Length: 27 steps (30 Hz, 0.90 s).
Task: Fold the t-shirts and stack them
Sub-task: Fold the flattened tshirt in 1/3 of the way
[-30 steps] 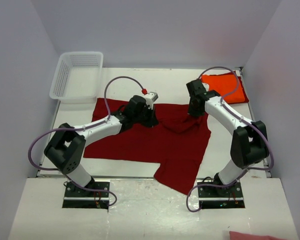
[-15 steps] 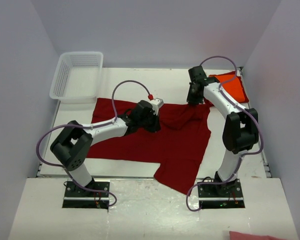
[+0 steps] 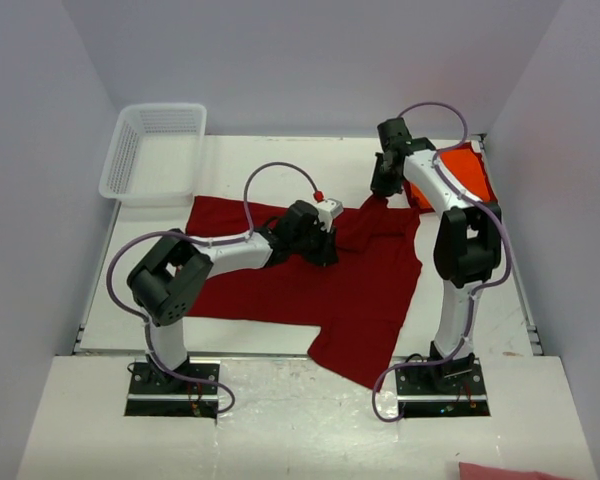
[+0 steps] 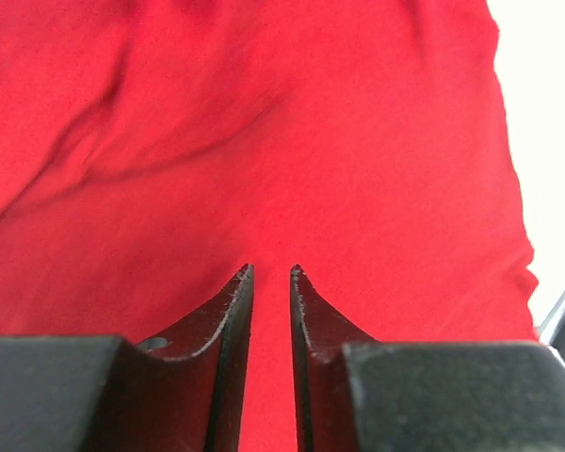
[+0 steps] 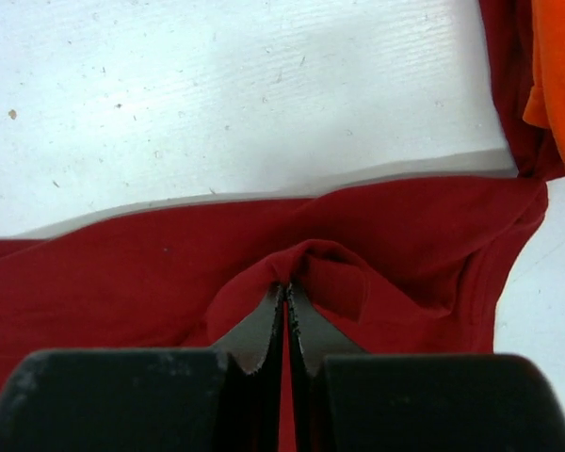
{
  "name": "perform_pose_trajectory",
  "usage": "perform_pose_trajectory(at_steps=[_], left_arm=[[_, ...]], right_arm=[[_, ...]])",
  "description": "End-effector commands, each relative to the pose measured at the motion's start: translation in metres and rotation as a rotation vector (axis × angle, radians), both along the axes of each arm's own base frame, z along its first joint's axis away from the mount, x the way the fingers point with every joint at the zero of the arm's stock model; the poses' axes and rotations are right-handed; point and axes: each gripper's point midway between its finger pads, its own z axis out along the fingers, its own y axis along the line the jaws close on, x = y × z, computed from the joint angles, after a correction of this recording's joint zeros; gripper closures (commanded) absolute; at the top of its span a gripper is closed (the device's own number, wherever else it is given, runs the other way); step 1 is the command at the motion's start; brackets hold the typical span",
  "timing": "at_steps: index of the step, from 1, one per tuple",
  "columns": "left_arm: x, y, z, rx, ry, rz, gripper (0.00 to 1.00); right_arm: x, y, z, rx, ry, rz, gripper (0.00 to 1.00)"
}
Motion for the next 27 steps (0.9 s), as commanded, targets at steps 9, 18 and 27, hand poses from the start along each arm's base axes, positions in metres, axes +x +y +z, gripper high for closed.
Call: perform_pose_trajectory(at_steps=[9,18,27], left_arm=[[0.02,-0.073,0.046,-0.264,-0.065,-0.118,0.74],[0.036,-0.095,0.023,-0.185,-0.089,-0.085,0.73],[0.064,-0.078,-0.009,0.149,-0.229,0.059,0.67]], right_arm=[[0.004,-0.022,0.055,-0.073,-0.116,0.001,0.43],[-0.052,-0.029,0.11,0.0,-0.258,-0.002,0.43],[-0.1,-0.024,0.127,0.079,-0.326,0.049,0.4]])
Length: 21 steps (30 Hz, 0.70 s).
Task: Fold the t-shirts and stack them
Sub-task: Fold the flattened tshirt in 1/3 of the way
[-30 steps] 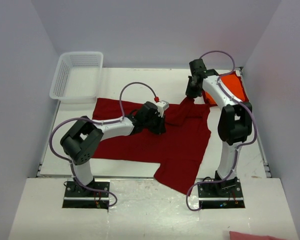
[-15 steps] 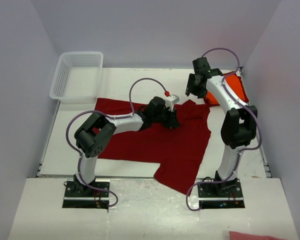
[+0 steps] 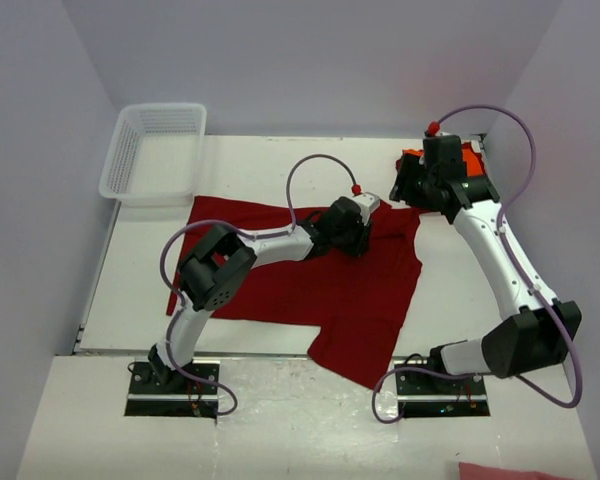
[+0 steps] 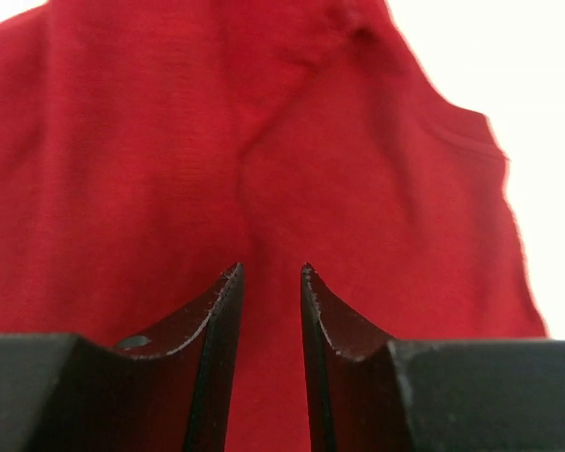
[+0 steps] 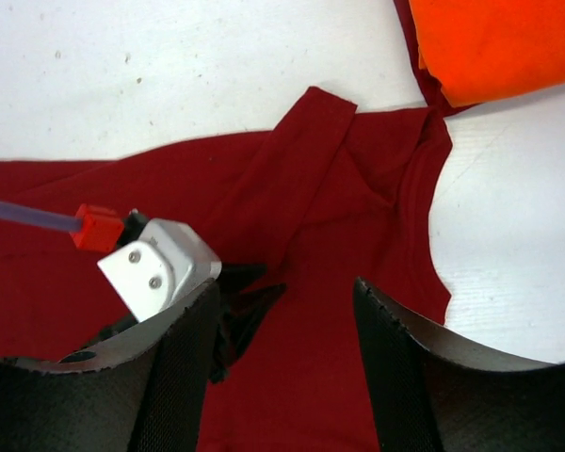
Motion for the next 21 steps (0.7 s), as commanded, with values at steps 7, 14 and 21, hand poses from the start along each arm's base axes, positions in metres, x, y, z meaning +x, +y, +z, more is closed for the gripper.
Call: perform_pose_trajectory(at_steps=[7,14,21], left_arm=[[0.026,0.032,-0.011,0.326,-0.197,0.162,0.66],[0.027,0.035,-0.023,0.403,-0.218,0.178,0.65],[0.027,0.035,-0.029,0.417,-0.217,0.174,0.68]], right_arm=[[-0.032,-0.003,0.007,0.024,-0.055,0.035,0.39],[-0.045,0.0,0.01,0.046,-0.072,0.059,0.37],[-0.051,-0.001,0.01,0.048,-0.076,0.062,0.37]])
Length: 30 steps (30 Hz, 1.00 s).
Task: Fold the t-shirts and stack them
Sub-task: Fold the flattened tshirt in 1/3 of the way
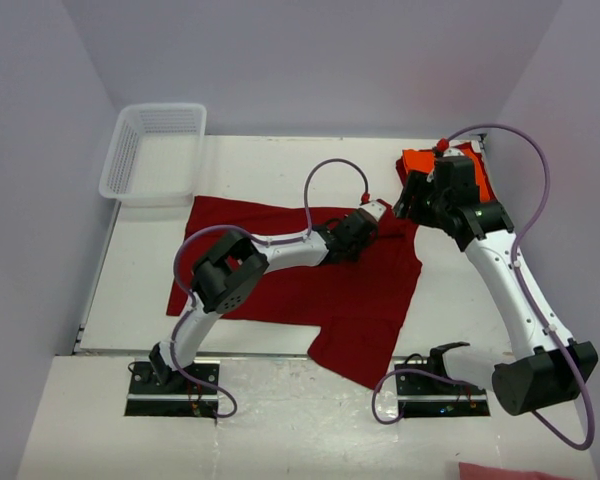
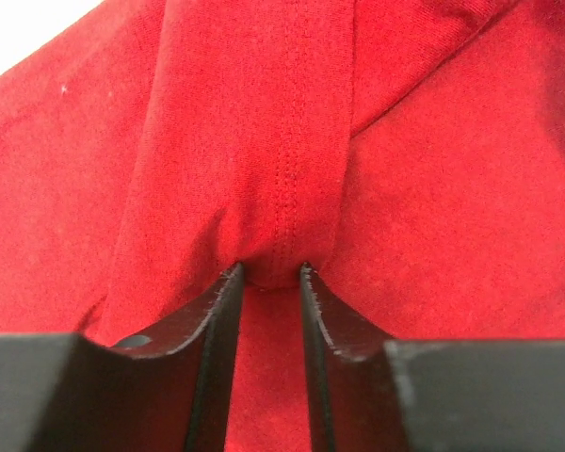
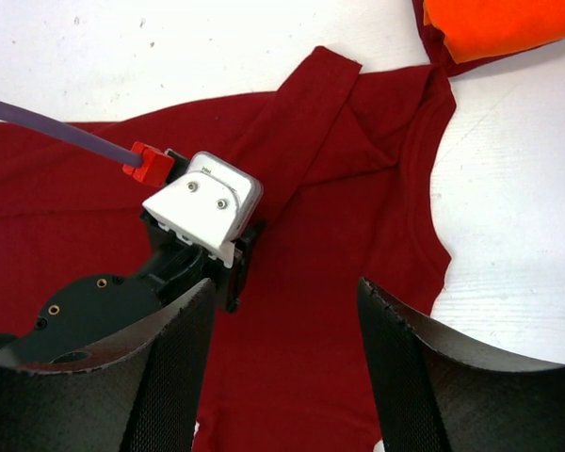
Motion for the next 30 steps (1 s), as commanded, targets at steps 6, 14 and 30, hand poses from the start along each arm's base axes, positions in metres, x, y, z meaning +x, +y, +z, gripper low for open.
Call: perform_pose_trajectory(at_steps=[6,14,30], left_arm=[[0.006,-0.002,0.002,0.025,-0.025,0.001,0.85],[0.008,-0.006,0.018,0.001,-0.053,-0.004,0.97],[-0.012,0.016,0.104,-0.068,-0.146,0.017,1.0]], right_arm=[[-0.002,0.003,-0.002,0.007,-0.014,0.029,0.37],[-0.002,0.002,-0.003,0.0,-0.009,0.027,0.37],[0.003,0.0,-0.019,-0.02,0.045,0.011,0.36]])
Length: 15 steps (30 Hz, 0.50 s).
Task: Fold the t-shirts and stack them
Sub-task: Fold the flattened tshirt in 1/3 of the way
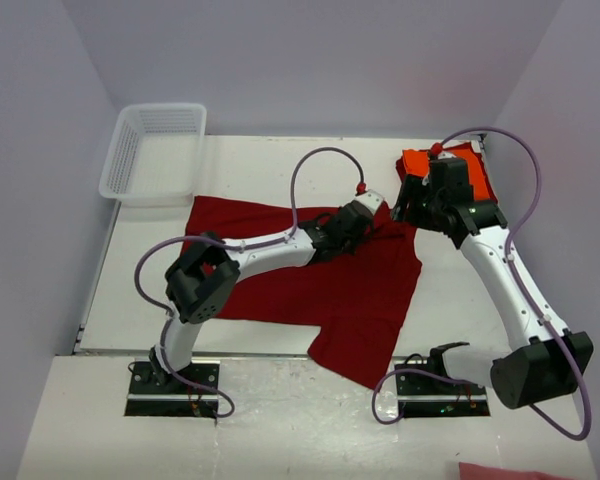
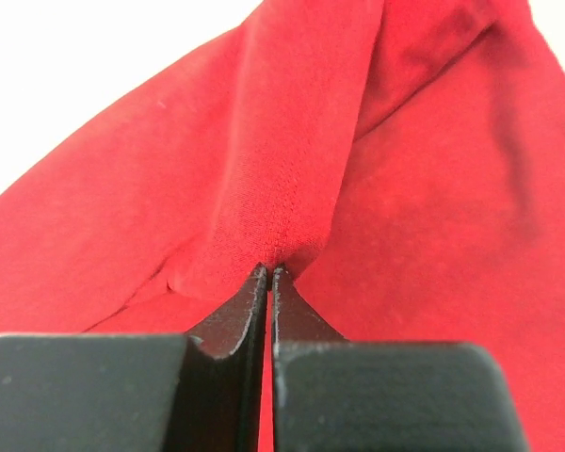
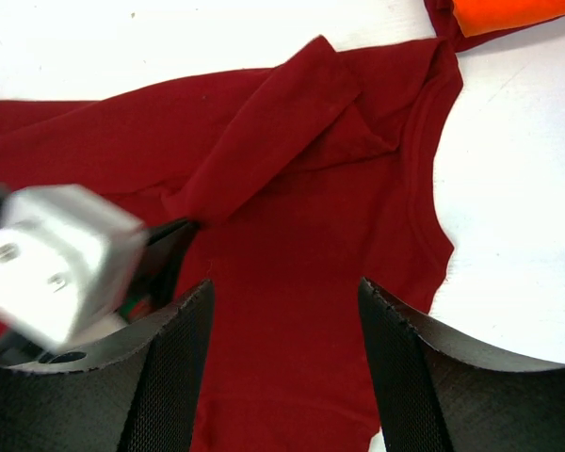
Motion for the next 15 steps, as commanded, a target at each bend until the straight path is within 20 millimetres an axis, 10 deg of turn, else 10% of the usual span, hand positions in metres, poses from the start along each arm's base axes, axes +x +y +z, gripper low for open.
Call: perform_pose_trajectory(at_steps=[1,15], left_arm=[[-0.006,0.008,0.056,-0.064,-0.078,0.018,1.0],[-0.063,0.051,0.052,-0.061,0.021,-0.014,1.0]], right_arm=[[0.004,-0.004,-0.003,-0.02,0.001,-0.008,0.36],[-0.008,-0.014,-0.053,-0.055,0.154,-0.114,0.37]])
